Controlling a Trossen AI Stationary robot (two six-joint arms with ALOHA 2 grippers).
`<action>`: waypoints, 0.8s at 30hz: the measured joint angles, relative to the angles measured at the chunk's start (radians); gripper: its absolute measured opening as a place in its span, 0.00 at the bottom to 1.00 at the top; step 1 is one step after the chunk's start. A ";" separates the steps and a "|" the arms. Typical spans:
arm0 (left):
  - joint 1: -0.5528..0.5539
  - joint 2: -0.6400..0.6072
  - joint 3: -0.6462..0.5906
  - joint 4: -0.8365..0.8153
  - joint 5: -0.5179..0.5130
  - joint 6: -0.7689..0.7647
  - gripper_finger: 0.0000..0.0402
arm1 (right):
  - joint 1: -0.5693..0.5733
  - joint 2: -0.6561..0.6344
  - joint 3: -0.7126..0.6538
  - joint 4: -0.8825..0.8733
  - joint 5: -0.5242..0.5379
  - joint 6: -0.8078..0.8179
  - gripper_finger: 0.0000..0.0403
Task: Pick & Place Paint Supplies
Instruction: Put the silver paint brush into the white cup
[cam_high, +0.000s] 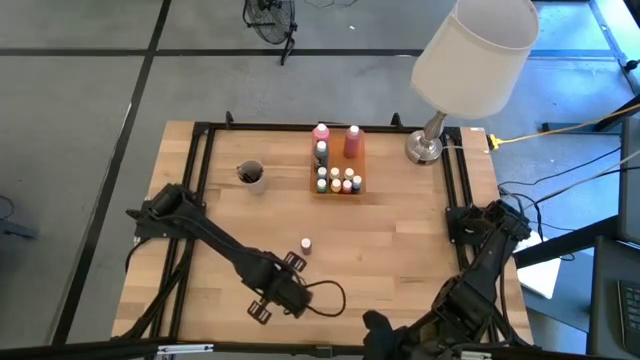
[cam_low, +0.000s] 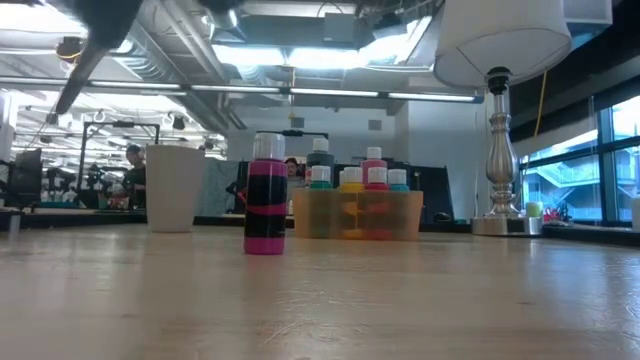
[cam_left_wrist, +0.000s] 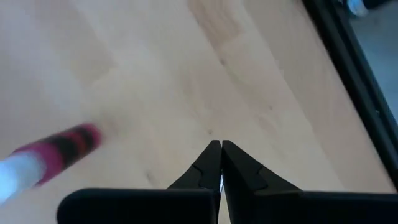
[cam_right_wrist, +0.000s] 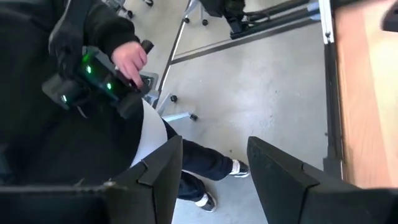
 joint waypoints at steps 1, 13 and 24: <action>0.000 -0.015 0.001 -0.005 -0.015 -0.019 0.00 | 0.004 0.000 0.000 0.004 0.000 -0.016 0.46; -0.024 -0.284 0.001 -0.002 -0.327 -0.338 0.00 | 0.057 0.000 0.002 0.079 0.003 -0.253 0.37; -0.100 -0.524 0.003 0.128 -0.877 -0.438 0.00 | 0.115 0.000 0.002 0.084 0.003 -0.322 0.32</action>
